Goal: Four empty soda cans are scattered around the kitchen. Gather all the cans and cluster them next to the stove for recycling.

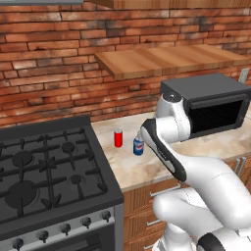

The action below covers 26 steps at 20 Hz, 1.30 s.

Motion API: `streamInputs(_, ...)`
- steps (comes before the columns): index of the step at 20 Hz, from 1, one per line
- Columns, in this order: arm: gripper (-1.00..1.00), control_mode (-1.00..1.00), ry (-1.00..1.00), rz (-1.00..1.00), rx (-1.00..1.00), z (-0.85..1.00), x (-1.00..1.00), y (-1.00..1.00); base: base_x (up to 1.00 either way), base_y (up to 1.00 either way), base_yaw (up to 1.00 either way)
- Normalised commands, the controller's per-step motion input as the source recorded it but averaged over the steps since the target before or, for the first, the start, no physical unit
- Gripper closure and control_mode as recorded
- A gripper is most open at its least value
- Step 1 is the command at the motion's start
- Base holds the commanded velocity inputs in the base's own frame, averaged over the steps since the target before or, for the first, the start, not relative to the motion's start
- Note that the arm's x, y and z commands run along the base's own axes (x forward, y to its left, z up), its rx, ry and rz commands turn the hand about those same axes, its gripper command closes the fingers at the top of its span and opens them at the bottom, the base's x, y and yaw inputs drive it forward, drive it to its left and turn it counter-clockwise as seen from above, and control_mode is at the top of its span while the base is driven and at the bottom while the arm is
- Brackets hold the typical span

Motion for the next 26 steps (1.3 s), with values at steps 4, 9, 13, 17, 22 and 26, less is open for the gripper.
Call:
streamInputs(4,-1.0,-1.0,-0.21,0.0,0.0,0.45,-0.42,-0.03,0.0,0.0,0.0)
streamInputs(9,-1.0,-1.0,-0.16,0.0,0.04,0.45,-0.35,-0.05,0.0,0.0,0.0)
streamInputs(13,-1.0,-1.0,-0.15,0.0,0.08,0.38,-0.24,-0.01,0.0,0.0,0.0)
streamInputs(17,-1.0,-1.0,-0.12,0.0,0.09,0.36,-0.21,0.0,0.0,0.0,0.0)
streamInputs(22,-1.0,-1.0,-0.1,0.0,0.07,0.38,-0.23,-0.02,0.0,0.0,0.0)
streamInputs(26,-1.0,-1.0,-0.08,0.0,0.0,0.29,-0.23,0.0,0.0,0.0,0.0)
